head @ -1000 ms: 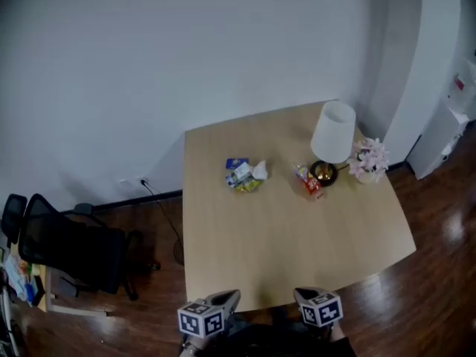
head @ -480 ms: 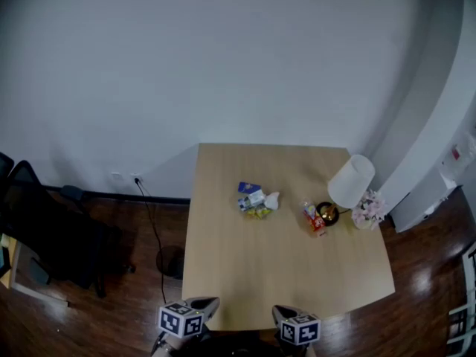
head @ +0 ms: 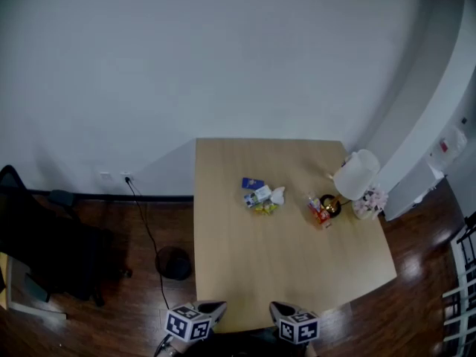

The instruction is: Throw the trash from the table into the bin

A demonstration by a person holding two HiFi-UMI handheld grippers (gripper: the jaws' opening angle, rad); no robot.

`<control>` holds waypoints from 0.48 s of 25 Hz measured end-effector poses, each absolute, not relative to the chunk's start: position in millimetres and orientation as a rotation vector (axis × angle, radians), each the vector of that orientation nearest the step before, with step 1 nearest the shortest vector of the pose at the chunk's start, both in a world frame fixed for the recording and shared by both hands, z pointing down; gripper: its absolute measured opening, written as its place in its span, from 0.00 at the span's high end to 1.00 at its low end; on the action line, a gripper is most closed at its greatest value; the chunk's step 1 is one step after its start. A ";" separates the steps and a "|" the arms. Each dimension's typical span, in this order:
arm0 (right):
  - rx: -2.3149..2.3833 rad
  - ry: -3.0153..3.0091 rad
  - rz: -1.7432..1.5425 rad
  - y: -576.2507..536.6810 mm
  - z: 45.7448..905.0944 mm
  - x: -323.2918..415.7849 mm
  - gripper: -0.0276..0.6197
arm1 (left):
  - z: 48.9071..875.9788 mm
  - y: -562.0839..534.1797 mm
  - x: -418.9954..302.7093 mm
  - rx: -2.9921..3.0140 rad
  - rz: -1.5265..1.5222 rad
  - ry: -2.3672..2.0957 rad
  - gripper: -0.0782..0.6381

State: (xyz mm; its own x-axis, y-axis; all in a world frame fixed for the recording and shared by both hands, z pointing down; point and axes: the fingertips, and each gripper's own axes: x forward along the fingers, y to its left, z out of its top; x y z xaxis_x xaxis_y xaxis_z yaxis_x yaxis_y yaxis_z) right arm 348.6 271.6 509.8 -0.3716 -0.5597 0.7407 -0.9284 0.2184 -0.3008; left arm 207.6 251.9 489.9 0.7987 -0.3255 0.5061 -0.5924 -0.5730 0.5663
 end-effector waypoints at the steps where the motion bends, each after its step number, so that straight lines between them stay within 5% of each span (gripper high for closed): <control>1: 1.374 -2.018 1.023 273.1 509.6 343.7 0.95 | 490.6 252.3 206.0 2.223 0.455 -0.660 0.89; 6: 1.409 -2.038 1.034 271.8 508.0 342.2 0.94 | 499.4 251.0 203.2 2.203 0.460 -0.627 0.89; 12: 1.529 -2.015 0.987 230.1 504.4 378.3 0.76 | 491.9 236.2 202.6 2.192 0.507 -0.646 0.89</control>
State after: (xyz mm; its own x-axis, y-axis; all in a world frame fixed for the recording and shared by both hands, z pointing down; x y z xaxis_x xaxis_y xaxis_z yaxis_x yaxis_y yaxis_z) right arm 378.3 230.1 504.4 -0.3048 -0.6482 0.6978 -0.9487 0.1422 -0.2824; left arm 202.6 236.2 491.9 0.7915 -0.2828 0.5417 -0.5935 -0.5672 0.5710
